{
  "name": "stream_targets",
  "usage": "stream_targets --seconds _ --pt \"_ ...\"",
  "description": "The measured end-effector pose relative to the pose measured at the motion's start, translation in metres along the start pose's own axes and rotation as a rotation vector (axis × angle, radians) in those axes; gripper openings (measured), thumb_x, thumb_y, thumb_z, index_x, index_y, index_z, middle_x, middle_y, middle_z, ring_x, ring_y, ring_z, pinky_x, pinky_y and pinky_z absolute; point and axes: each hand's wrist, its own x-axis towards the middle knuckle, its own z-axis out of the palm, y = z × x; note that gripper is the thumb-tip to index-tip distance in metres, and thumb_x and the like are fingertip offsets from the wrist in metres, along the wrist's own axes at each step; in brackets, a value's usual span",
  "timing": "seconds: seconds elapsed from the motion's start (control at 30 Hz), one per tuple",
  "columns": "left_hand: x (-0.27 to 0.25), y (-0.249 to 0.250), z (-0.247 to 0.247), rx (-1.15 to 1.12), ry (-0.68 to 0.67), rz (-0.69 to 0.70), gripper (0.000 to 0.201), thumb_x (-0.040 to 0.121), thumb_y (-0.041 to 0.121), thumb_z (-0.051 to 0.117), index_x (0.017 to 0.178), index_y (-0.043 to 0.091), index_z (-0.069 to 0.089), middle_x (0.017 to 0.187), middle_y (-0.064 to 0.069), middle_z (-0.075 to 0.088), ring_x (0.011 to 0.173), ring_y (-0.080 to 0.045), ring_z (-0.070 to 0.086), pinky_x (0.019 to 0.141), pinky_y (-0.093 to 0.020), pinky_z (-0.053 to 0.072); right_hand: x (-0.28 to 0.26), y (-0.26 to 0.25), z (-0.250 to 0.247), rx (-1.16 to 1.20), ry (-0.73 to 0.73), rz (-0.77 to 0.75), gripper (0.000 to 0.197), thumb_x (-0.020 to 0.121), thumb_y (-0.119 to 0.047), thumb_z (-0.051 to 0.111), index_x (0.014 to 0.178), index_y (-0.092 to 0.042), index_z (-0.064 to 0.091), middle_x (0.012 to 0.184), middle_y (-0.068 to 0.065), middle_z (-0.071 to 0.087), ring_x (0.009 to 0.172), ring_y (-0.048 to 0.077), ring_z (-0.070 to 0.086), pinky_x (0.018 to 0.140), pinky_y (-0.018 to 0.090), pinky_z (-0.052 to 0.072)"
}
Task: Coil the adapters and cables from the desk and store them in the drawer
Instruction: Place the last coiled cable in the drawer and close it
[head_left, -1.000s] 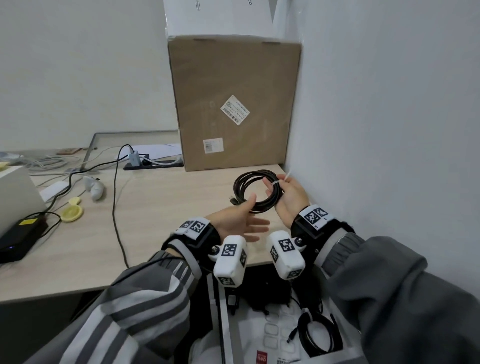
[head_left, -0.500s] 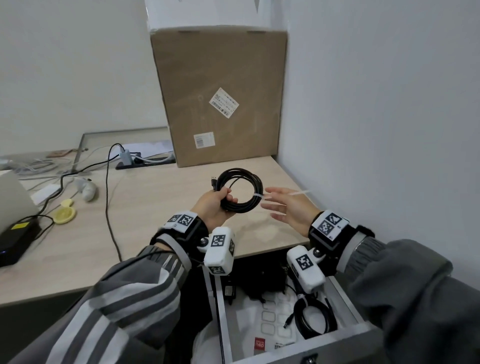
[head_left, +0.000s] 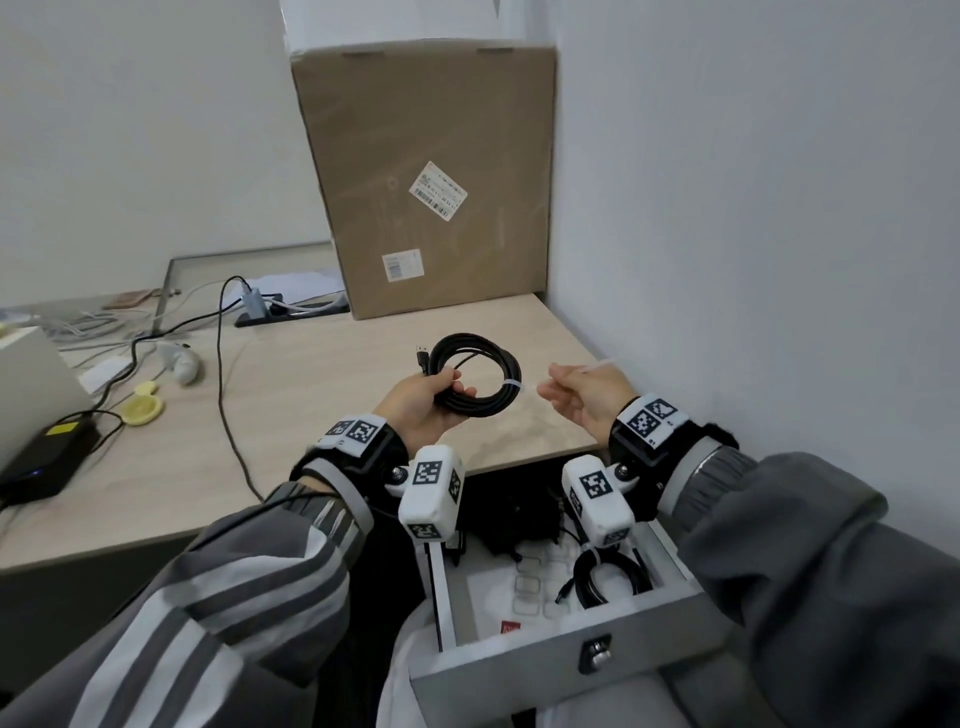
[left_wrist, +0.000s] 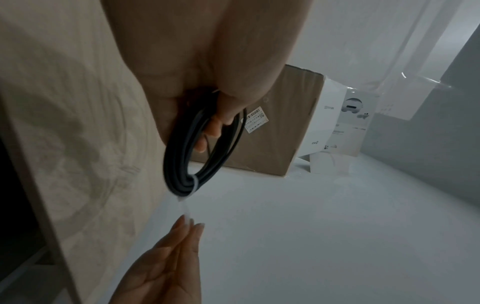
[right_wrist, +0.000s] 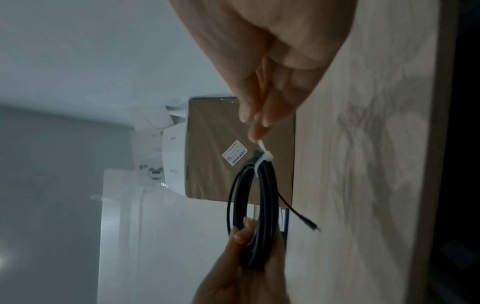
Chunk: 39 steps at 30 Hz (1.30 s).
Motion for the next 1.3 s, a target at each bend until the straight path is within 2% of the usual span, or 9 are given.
stream_targets --seconds 0.13,0.3,0.47,0.57,0.7,0.83,0.97,1.1,1.3 --pt "-0.038 -0.010 -0.011 0.111 -0.048 -0.130 0.022 0.101 0.013 0.042 0.086 0.003 0.055 0.068 -0.005 0.057 0.081 -0.021 0.061 0.069 -0.036 0.060 -0.029 0.003 -0.019 -0.247 -0.120 0.148 0.025 0.101 -0.024 0.044 0.085 -0.007 0.055 0.065 0.006 0.067 0.052 0.006 0.067 0.045 0.016 0.050" --pt "-0.079 -0.035 -0.015 0.284 -0.076 -0.318 0.019 0.097 0.013 0.051 0.085 0.002 0.060 0.074 -0.009 0.067 0.070 -0.018 0.070 0.072 -0.034 0.060 -0.074 0.002 -0.053 -0.474 -0.235 0.269 0.025 0.096 -0.027 0.052 0.081 -0.008 0.059 0.052 -0.001 0.065 0.045 0.004 0.063 0.039 0.012 0.046" --pt "-0.094 -0.071 -0.013 0.549 -0.063 -0.489 0.024 0.095 0.022 0.056 0.081 0.004 0.062 0.071 -0.009 0.067 0.070 -0.017 0.067 0.057 -0.024 0.058 -0.095 0.010 -0.080 -0.565 -0.142 0.235 0.018 0.093 -0.023 0.060 0.080 -0.009 0.059 0.051 -0.002 0.063 0.041 0.002 0.058 0.038 0.012 0.043" --pt "-0.092 -0.089 -0.010 0.714 -0.019 -0.554 0.030 0.096 0.027 0.055 0.074 0.007 0.058 0.060 -0.004 0.060 0.053 -0.014 0.057 0.049 -0.024 0.050 -0.096 0.024 -0.091 -0.612 -0.083 0.266 0.015 0.094 -0.019 0.058 0.083 -0.008 0.059 0.052 0.000 0.063 0.041 0.002 0.058 0.039 0.013 0.043" --pt "-0.074 -0.107 -0.014 0.824 0.020 -0.634 0.028 0.097 0.028 0.053 0.076 0.009 0.054 0.052 -0.002 0.055 0.044 -0.013 0.051 0.054 -0.024 0.044 -0.086 0.045 -0.096 -0.641 -0.021 0.294 0.023 0.097 -0.016 0.051 0.079 -0.007 0.060 0.057 0.002 0.061 0.041 0.003 0.056 0.041 0.016 0.042" --pt "-0.043 -0.118 -0.024 0.897 0.049 -0.659 0.023 0.094 0.027 0.058 0.085 0.006 0.055 0.078 -0.007 0.058 0.069 -0.019 0.051 0.082 -0.032 0.040 -0.071 0.056 -0.097 -0.678 0.029 0.275 0.022 0.096 -0.011 0.048 0.078 -0.007 0.060 0.068 0.006 0.060 0.053 0.008 0.056 0.044 0.015 0.043" --pt "-0.028 -0.126 -0.026 0.973 0.056 -0.659 0.023 0.095 0.023 0.059 0.080 0.006 0.052 0.079 -0.006 0.055 0.069 -0.017 0.052 0.074 -0.030 0.044 -0.057 0.064 -0.098 -0.729 0.019 0.341 0.014 0.094 -0.009 0.052 0.088 -0.004 0.064 0.073 0.007 0.062 0.056 0.007 0.058 0.045 0.013 0.047" --pt "-0.015 -0.139 -0.037 1.021 0.045 -0.605 0.017 0.091 0.007 0.060 0.076 0.005 0.053 0.079 -0.008 0.056 0.071 -0.016 0.055 0.088 -0.031 0.049 -0.047 0.069 -0.100 -0.760 0.009 0.401 0.014 0.093 -0.008 0.054 0.089 -0.001 0.066 0.075 0.010 0.065 0.059 0.010 0.061 0.049 0.016 0.050" --pt "-0.014 -0.137 -0.036 1.061 0.047 -0.572 0.020 0.094 0.003 0.050 0.075 0.006 0.050 0.075 -0.008 0.054 0.064 -0.017 0.054 0.058 -0.025 0.049 -0.041 0.066 -0.091 -0.836 -0.039 0.483 0.018 0.095 -0.006 0.050 0.083 -0.001 0.063 0.077 0.012 0.064 0.056 0.010 0.059 0.049 0.017 0.051"
